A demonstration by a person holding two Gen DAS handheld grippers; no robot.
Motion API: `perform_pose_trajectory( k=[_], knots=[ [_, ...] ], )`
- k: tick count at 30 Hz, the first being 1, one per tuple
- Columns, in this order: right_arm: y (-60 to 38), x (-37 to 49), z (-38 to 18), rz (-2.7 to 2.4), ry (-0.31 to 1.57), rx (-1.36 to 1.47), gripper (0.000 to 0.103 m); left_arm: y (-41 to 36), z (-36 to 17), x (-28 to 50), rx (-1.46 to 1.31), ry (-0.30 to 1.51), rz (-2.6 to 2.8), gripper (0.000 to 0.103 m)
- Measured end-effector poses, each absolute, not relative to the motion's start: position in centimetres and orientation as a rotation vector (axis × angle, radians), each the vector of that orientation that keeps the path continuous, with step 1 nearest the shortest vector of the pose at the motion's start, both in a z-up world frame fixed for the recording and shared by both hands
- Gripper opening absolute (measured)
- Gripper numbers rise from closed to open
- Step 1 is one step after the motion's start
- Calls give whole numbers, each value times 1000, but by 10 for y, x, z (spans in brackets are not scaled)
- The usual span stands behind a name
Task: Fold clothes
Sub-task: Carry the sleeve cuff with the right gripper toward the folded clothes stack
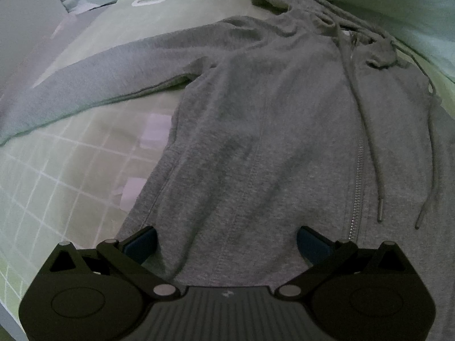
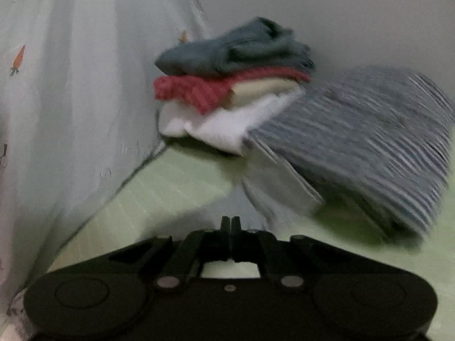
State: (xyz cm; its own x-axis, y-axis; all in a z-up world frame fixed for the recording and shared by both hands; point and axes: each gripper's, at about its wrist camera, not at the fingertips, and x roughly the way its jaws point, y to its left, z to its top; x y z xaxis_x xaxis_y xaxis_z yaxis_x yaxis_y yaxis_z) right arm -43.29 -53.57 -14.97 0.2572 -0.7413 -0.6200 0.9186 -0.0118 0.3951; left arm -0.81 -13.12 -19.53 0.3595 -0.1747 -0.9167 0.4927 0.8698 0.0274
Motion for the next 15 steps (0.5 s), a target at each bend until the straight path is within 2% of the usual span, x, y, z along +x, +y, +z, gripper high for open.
perform_pose_trajectory(
  k=[2,3,5,6,7,11,15],
  knots=[
    [-528,-439,-156,-1323,324,864,2,-132,-196,-10,319,1119,-437,103],
    [-524,-440,-157,-1327,341,856,7,-132,-196,-10,317,1115,-436,103],
    [-524,-439,-157,-1300,347,847,23,-132,-196,-11,317,1112,-436,103],
    [-526,-437,-156,-1285,342,851,39,-133,-197,-11,317,1114,-436,103],
    [-528,-436,-155,-1271,337,856,45,-133,-196,-10,318,1119,-435,103],
    [-553,-417,-154,-1243,311,889,49,-135,-196,-6,321,1144,-429,103],
    [-596,-395,-160,-1275,267,982,74,-136,-197,-8,316,1140,-424,103]
  ],
)
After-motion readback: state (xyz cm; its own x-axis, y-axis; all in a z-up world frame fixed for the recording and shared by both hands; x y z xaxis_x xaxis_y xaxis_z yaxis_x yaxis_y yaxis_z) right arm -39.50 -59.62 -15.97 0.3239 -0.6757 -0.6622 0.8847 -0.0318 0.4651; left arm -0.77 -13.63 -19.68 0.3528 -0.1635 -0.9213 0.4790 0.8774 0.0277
